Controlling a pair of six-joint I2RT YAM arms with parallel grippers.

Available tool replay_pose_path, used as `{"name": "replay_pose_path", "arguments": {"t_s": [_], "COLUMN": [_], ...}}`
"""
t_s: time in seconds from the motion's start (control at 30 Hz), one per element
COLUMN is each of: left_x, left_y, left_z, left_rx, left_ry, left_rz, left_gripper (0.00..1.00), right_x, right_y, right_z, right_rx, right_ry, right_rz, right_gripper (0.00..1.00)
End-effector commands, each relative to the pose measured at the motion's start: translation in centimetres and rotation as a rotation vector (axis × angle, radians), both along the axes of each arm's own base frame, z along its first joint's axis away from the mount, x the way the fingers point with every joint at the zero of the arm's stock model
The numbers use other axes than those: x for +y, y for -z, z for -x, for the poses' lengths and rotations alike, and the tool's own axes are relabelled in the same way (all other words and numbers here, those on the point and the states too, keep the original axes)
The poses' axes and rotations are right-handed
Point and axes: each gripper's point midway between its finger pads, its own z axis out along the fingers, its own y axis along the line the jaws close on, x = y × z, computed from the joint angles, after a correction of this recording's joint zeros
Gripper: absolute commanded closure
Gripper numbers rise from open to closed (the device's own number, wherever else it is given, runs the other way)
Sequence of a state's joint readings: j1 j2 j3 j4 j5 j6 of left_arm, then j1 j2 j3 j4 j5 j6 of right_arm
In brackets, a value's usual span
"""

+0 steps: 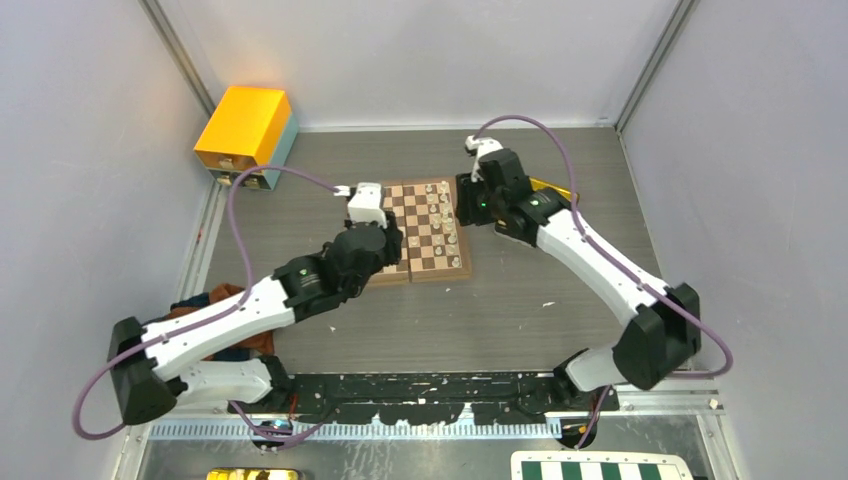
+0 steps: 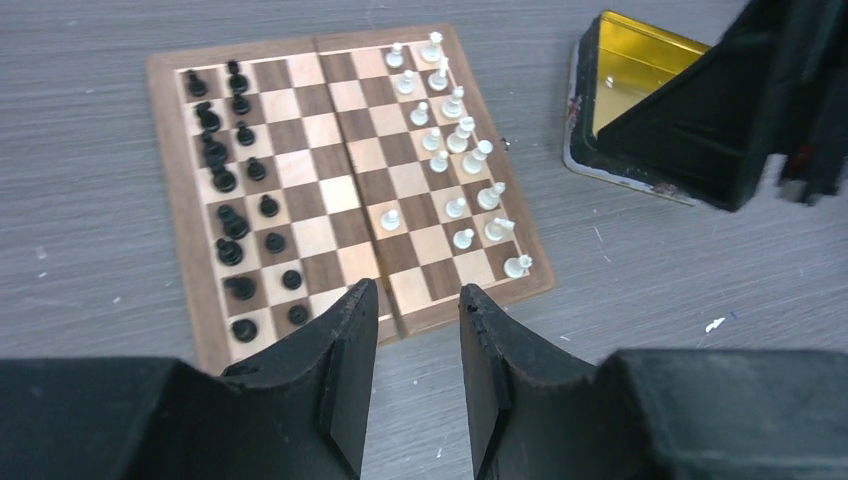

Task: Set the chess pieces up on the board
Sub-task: Pick up the chess piece from the chessboard.

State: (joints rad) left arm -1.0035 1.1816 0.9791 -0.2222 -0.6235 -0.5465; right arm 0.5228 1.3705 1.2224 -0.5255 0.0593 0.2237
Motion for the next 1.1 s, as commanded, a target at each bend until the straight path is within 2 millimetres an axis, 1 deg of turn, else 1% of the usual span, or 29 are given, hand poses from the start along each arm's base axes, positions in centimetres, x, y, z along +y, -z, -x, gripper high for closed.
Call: {"name": "replay_pose_path", "arguments": {"t_s": [0.0, 0.03, 0.13, 0.27, 0.4, 0.7, 0.93, 1.07], "left_x": [4.2, 4.7, 6.0, 7.1, 7.3, 6.8, 6.9, 6.9], "left_y": [-0.8, -1.0, -1.4, -1.6, -1.6, -1.5, -1.6, -1.6], "left_z": [1.3, 1.5, 2.2, 2.7, 2.8, 2.9, 2.9, 2.9], "left_rx": [0.009, 0.008, 0.008, 0.004, 0.000, 0.003, -0.007, -0.011], "left_ry": [-0.116, -0.124, -0.143, -0.159, -0.160, -0.131, -0.124, -0.118], "left_rz": [-0.008, -0.005, 0.012, 0.024, 0.029, 0.022, 0.014, 0.016], "left_gripper": [0.63, 0.63, 0.63, 0.63, 0.63, 0.62, 0.62, 0.62], "right_x": [4.8, 6.0, 7.9, 9.5, 10.9, 12.2, 13.1, 13.5], "right_y": [-1.1, -0.9, 0.0, 1.4, 2.9, 6.4, 8.3, 9.1], "right_z": [-0.1, 0.2, 0.2, 0.1, 0.1, -1.1, -1.9, -2.5], "right_rx": [0.007, 0.028, 0.056, 0.097, 0.135, 0.190, 0.215, 0.218], "right_ry": [-0.114, -0.155, -0.192, -0.221, -0.247, -0.250, -0.261, -0.259], "right_rz": [-0.031, -0.039, -0.019, 0.010, 0.040, 0.091, 0.106, 0.115], "right_gripper": [0.50, 0.50, 0.51, 0.53, 0.53, 0.54, 0.52, 0.52]}}
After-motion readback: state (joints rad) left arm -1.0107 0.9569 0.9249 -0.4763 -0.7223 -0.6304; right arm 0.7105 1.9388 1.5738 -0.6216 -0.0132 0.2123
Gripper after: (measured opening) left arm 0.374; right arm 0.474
